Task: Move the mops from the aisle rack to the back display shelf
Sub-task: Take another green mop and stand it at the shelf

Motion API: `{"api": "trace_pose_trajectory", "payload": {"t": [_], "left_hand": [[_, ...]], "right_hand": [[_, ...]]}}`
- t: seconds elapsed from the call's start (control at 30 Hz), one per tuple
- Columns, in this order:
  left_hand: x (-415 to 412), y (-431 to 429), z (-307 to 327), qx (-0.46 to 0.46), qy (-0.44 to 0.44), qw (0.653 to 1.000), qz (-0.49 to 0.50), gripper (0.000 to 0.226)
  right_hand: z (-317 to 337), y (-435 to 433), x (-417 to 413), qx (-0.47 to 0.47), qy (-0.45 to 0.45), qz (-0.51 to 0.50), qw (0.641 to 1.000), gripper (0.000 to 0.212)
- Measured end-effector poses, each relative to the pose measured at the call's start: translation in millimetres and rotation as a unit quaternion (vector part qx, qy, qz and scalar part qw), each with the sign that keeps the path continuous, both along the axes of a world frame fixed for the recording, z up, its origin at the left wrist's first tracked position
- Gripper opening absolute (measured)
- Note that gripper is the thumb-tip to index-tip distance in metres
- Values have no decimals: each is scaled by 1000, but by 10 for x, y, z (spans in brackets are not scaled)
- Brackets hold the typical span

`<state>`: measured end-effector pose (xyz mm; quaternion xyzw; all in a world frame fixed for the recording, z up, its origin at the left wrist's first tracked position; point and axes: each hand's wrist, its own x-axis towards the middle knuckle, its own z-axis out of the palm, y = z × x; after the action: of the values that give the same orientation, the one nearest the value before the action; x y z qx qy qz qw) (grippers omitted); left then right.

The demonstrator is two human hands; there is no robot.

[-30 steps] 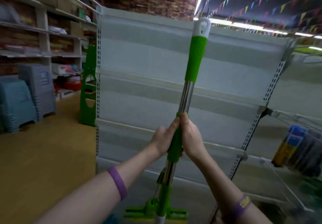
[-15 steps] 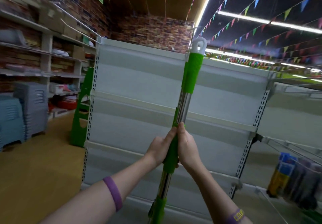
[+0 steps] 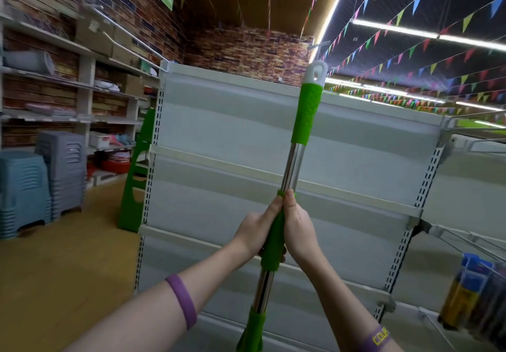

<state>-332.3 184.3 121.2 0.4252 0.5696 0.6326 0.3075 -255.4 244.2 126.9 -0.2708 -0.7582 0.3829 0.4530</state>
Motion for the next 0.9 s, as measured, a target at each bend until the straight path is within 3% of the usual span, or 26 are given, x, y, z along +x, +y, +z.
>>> {"api": "trace_pose_trajectory", "payload": {"t": [0.37,0.63,0.8,0.9], "left_hand": [[-65,127,-16,-7,-3,1000,18,73],[-88,172,-98,39,1,999,-7,90],[-29,213,-10,44,-8,999,-18,73],[-47,252,33,48,-20,998,-31,89]], "right_hand": [[52,87,-74,9,-18,-10,1000,54],[-60,123,-72,25,6,-15,1000,60],[20,180,-27,39,11,-16,999,61],[109,206,-28,36,1,-13,999,62]]}}
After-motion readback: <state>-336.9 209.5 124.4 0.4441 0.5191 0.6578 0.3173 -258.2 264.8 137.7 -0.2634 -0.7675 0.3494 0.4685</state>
